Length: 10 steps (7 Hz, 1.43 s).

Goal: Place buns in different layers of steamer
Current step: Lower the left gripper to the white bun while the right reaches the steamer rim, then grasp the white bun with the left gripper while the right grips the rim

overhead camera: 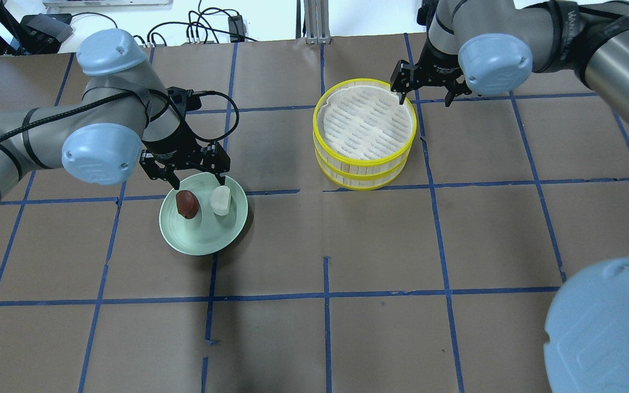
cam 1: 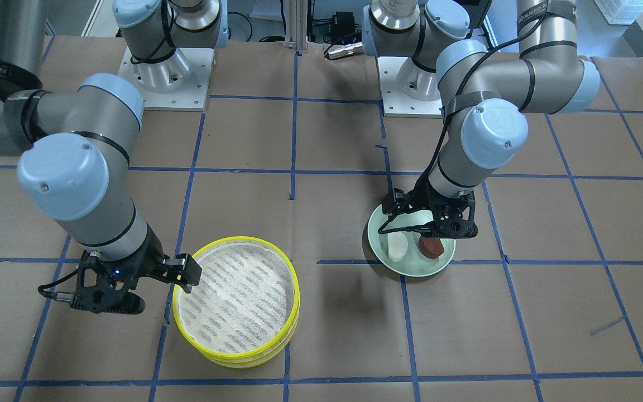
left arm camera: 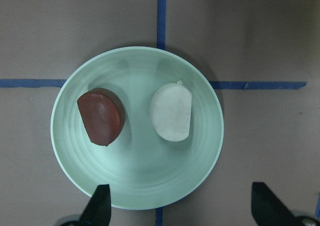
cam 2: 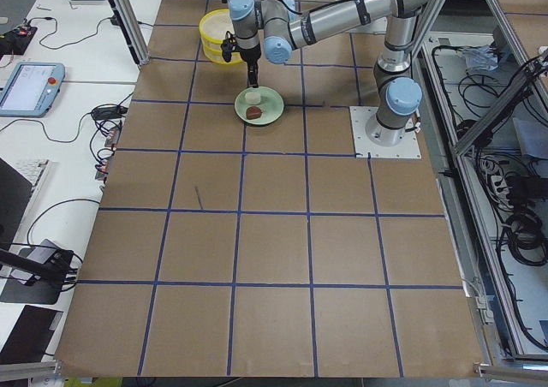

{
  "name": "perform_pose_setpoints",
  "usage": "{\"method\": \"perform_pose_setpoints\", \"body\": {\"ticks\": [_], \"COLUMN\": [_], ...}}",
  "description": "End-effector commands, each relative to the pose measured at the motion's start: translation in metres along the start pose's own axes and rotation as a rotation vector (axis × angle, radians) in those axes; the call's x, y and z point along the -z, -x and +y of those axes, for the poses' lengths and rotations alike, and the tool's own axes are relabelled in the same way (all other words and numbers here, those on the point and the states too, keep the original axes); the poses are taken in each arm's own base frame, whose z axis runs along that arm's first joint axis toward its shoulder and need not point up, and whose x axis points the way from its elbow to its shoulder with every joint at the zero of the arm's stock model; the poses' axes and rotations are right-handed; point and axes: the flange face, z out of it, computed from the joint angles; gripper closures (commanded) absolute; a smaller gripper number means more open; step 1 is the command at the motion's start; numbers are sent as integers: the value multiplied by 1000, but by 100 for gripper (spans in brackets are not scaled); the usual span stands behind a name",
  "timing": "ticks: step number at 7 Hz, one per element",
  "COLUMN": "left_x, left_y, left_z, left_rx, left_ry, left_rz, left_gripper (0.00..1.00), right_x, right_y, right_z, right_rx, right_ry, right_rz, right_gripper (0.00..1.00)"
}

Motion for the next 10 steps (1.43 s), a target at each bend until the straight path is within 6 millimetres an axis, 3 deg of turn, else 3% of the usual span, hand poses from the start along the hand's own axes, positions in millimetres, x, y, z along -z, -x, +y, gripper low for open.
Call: {"method": "perform_pose_setpoints", "body": {"ticks": [1, 2, 3, 4, 5, 6, 7, 8, 9, 10], "left_x": [-21, -36, -53, -75, -84, -87, -87, -89, -89, -71], "left_y": [1, 2, 2, 4, 3, 4, 4, 4, 2, -5], "left_z": [5, 6, -5, -19, -25, -26, -26, -25, -25, -22], "left_rx": [-1, 0, 3, 5, 2, 1, -2, 7, 7, -17], "left_ry": [20, 13, -17, -16, -31, -28, -28, -24, -24, -61], "left_rz": [-2, 0, 11, 10, 11, 11, 11, 12, 25, 25], "left_gripper": [1, 1, 1, 1, 1, 6, 34, 88, 96, 96], "right_x": [-29, -42, -49, -55, -53, -52, -50, -52, -51, -49], "right_y": [3, 4, 5, 5, 5, 5, 6, 7, 7, 9], "right_z": [1, 1, 3, 2, 2, 2, 3, 4, 5, 7], "right_rx": [-47, -51, -54, -56, -58, -58, -70, -93, -96, -117], "right_ry": [-4, 7, 20, 30, 26, 25, 22, 28, 27, 30], "right_rz": [-3, 0, 2, 2, 3, 3, 3, 4, 4, 3], "right_gripper": [0, 1, 10, 37, 58, 69, 76, 79, 81, 82]}}
